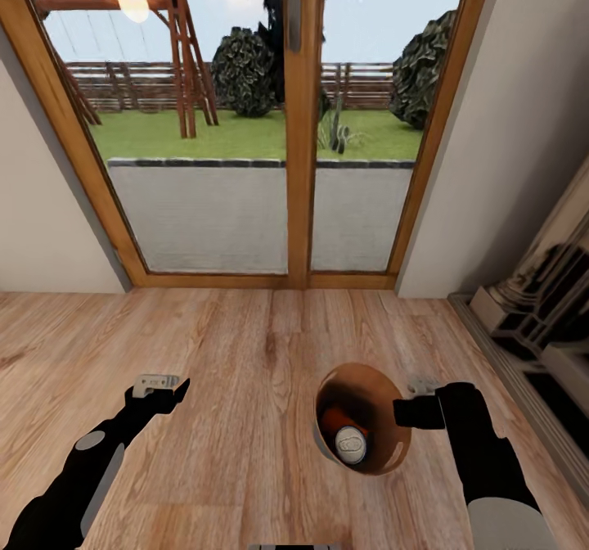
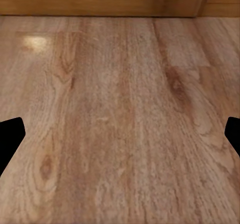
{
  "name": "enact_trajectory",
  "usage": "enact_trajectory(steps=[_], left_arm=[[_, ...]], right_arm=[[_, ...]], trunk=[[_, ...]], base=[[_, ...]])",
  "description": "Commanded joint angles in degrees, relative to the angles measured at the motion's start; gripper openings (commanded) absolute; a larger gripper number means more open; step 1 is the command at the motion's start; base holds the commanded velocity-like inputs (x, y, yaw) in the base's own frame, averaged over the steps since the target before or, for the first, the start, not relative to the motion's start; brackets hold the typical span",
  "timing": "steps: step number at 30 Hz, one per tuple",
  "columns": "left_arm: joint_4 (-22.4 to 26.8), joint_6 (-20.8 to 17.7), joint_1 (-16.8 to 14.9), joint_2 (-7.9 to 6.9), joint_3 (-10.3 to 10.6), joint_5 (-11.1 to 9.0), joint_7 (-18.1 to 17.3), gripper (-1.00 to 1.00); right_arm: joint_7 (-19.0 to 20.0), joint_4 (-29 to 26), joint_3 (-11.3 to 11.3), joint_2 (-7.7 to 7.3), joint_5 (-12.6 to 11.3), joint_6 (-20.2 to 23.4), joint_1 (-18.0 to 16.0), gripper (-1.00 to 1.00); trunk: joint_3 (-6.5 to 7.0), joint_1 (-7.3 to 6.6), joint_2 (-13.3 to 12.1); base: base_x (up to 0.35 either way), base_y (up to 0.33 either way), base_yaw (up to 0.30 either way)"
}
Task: Put the three can of soda from the living room inside the tash can in the kitchen.
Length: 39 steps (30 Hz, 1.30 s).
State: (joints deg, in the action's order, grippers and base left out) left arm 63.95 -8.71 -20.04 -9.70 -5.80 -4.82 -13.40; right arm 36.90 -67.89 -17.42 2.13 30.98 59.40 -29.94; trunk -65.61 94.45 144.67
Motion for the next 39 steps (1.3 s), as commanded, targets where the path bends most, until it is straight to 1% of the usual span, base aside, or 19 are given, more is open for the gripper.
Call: enact_trajectory(steps=[1, 7, 14, 24, 30, 36, 39], left_arm=[[0.0, 0.0, 0.0, 0.0, 0.0, 0.0, 0.0, 1.0], [0.1, 0.1, 0.4, -0.04, 0.0, -0.1, 0.0, 1.0], [0.2, 0.2, 0.7, -0.05, 0.0, -0.1, 0.0, 1.0], [0.2, 0.2, 0.8, -0.05, 0.0, -0.1, 0.0, 1.0], [0.1, 0.3, 0.8, -0.05, 0.1, -0.1, 0.0, 1.0], [0.1, 1.5, 0.8, -0.05, 0.1, -0.1, 0.0, 1.0], [0.0, 1.8, 0.8, -0.03, 0.1, -0.1, 0.0, 1.0]], right_arm=[[0.5, 0.7, -0.8, 0.03, -2.4, 0.6, -0.1, -1.0], [0.7, 2.0, -1.9, 0.22, -2.4, 0.6, -0.2, -1.0], [0.8, 3.5, -2.1, 0.33, -2.5, 0.6, -0.2, -1.0], [0.8, 3.9, -2.2, 0.33, -2.5, 0.6, -0.3, -1.0], [0.8, 4.0, -2.2, 0.33, -2.5, 0.6, -0.3, -1.0], [0.8, 4.1, -2.2, 0.33, -2.5, 0.6, -0.3, -1.0], [0.8, 4.1, -2.3, 0.33, -2.5, 0.6, -0.3, -1.0]], trunk=[[0.01, -0.01, 0.0], [0.01, -0.01, 0.0], [0.01, -0.01, 0.0], [0.01, -0.01, 0.0], [-1.32, 0.15, 0.1], [-2.65, 0.3, 0.2], [-2.65, 0.3, 0.2]], base=[[0.0, 0.0, 0.0], [0.0, 0.0, 0.0], [0.0, 0.0, 0.0], [0.0, 0.0, 0.0], [0.0, 0.0, 0.0], [0.0, 0.0, 0.0], [0.0, 0.0, 0.0]])
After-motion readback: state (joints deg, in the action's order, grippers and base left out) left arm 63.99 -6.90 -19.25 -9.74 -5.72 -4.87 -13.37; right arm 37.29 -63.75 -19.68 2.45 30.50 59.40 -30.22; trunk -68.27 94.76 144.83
